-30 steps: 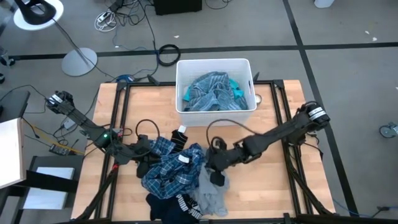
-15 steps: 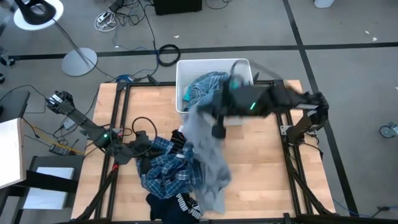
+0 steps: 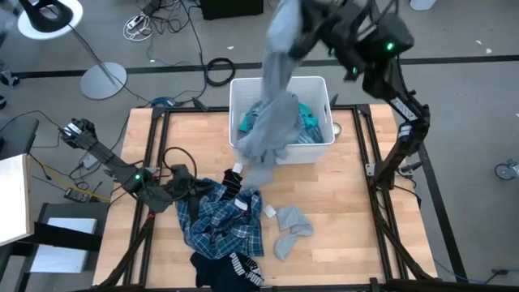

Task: Sort clothes
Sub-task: Put the gray shirt into the laundry bin

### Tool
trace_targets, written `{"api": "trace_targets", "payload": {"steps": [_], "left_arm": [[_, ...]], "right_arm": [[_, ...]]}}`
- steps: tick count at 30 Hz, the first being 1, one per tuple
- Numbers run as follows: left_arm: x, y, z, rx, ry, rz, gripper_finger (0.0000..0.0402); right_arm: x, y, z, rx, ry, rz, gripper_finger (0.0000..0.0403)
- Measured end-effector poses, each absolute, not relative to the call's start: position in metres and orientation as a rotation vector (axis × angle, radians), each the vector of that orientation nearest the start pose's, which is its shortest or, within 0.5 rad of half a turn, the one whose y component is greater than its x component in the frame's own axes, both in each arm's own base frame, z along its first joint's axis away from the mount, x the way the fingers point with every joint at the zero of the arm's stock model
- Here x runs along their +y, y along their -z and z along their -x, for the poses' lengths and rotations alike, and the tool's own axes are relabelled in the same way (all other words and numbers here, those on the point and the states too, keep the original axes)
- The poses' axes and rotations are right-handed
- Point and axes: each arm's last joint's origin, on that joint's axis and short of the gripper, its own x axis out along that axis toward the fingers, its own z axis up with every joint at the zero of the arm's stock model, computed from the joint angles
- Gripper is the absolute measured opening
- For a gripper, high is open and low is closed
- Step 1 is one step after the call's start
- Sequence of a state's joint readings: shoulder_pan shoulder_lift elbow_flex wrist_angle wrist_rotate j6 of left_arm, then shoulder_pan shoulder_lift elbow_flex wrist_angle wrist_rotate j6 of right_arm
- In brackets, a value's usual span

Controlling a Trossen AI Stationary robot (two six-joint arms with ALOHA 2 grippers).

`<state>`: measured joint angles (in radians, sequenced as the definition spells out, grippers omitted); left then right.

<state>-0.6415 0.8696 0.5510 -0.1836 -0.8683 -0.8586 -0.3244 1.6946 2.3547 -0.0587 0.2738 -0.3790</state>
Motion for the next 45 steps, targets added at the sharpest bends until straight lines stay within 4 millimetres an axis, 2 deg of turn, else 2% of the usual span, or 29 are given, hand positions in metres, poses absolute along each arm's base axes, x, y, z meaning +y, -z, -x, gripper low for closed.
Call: {"api": "trace_targets", "payload": {"steps": [4,7,10,15,19,24,28,32,33,36,40,45], "left_arm": [[-0.087,-0.244,-0.155,0.210,-0.398,0.529,0.0090],[-0.086,-0.245,-0.155,0.194,-0.417,0.538,0.0090],[-0.086,-0.245,-0.154,0.179,-0.438,0.541,0.0090],[-0.085,-0.245,-0.154,0.164,-0.458,0.536,0.0090],[-0.085,-0.245,-0.154,0.156,-0.469,0.532,0.0090],[-0.085,-0.245,-0.154,0.153,-0.474,0.531,0.0090],[-0.084,-0.245,-0.154,0.150,-0.479,0.528,0.0090],[-0.084,-0.245,-0.154,0.149,-0.479,0.530,0.0090],[-0.084,-0.245,-0.154,0.149,-0.479,0.530,0.0090],[-0.084,-0.245,-0.154,0.144,-0.480,0.551,0.0090],[-0.085,-0.245,-0.154,0.151,-0.467,0.568,0.0090],[-0.086,-0.245,-0.155,0.169,-0.442,0.585,0.0090]], "right_arm": [[-0.136,-0.615,-0.255,-0.458,0.787,0.373,0.0000],[-0.155,-0.598,-0.255,-0.289,0.750,0.283,0.0000],[-0.166,-0.573,-0.260,-0.062,0.662,0.182,0.0000],[-0.172,-0.514,-0.272,0.342,0.613,-0.114,0.0004],[-0.174,-0.466,-0.275,0.659,0.608,-0.223,0.0009],[-0.181,-0.401,-0.289,0.839,0.634,-0.471,0.0041],[-0.181,-0.342,-0.304,0.919,0.535,-0.605,0.0101],[-0.179,-0.293,-0.319,0.837,0.316,-0.683,0.0161],[-0.179,-0.283,-0.322,0.805,0.320,-0.681,0.0170],[-0.181,-0.255,-0.322,0.770,0.490,-0.645,0.0184],[-0.185,-0.232,-0.311,0.812,0.638,-0.603,0.0179],[-0.189,-0.228,-0.304,0.848,0.658,-0.612,0.0162]]}}
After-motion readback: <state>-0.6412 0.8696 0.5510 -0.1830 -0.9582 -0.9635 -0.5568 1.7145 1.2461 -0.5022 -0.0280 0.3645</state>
